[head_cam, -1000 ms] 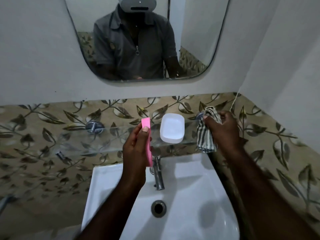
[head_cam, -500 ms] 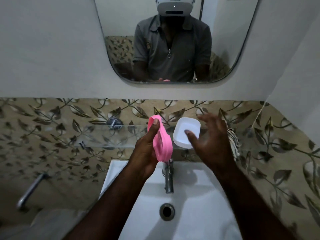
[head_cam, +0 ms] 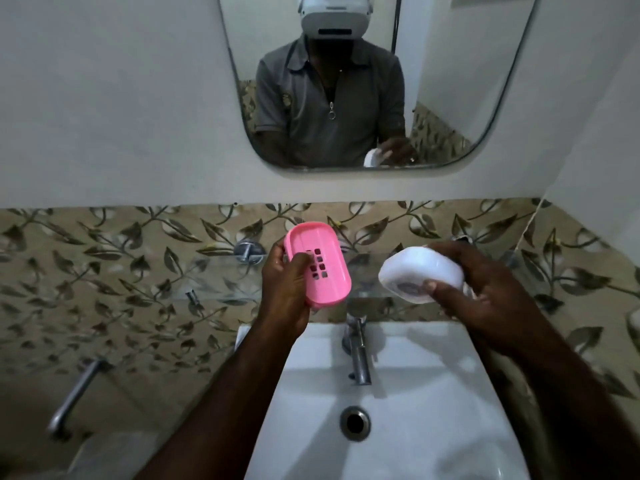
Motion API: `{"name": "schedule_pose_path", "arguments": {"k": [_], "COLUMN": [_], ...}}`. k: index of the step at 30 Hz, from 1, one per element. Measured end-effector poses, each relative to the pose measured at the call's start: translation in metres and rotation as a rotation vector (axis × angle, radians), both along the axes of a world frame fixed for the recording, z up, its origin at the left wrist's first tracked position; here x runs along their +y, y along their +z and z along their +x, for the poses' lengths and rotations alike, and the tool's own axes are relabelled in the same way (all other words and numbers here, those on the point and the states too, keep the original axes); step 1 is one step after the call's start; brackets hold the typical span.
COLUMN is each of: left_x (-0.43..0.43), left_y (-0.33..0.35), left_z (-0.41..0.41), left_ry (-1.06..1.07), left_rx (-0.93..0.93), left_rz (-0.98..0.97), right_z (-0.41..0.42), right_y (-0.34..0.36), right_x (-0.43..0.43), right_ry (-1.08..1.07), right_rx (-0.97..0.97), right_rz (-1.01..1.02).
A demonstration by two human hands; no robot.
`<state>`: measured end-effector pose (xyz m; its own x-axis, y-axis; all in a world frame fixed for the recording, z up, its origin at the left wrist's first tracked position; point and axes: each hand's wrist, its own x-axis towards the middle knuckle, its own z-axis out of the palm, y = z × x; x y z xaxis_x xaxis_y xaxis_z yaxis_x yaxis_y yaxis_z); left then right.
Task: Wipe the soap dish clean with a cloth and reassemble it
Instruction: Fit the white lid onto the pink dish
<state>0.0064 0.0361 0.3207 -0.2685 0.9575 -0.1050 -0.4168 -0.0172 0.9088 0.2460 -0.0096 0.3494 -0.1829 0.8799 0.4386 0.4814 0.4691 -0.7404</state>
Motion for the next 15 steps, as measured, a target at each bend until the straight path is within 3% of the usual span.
{"name": "schedule_pose_path", "arguments": {"k": [4, 6, 11, 15], "left_x": [-0.006, -0.011, -0.026, -0.038], "left_y": [-0.001, 0.000, -0.001, -0.004], "left_z": [-0.002, 0.000, -0.001, 0.006], "left_ry": [-0.153, -0.254, -0.394, -0.458], "left_rx": [-0.124, -0.233, -0.332, -0.290], "left_rz": [0.019, -0.029, -0.101, -0.068], "right_z": [-0.013, -0.025, -0.054, -0.075], "right_y": [0.004, -0.006, -0.017, -0.025], "right_x": [-0.008, -0.001, 0.012, 0.022], "right_ry": [0.374, 0.418, 0.218, -0.026], "right_rx": [0.532, 0.651, 0.851, 0.712], "right_rz": [-0.261, -0.328, -0.310, -0.156]}}
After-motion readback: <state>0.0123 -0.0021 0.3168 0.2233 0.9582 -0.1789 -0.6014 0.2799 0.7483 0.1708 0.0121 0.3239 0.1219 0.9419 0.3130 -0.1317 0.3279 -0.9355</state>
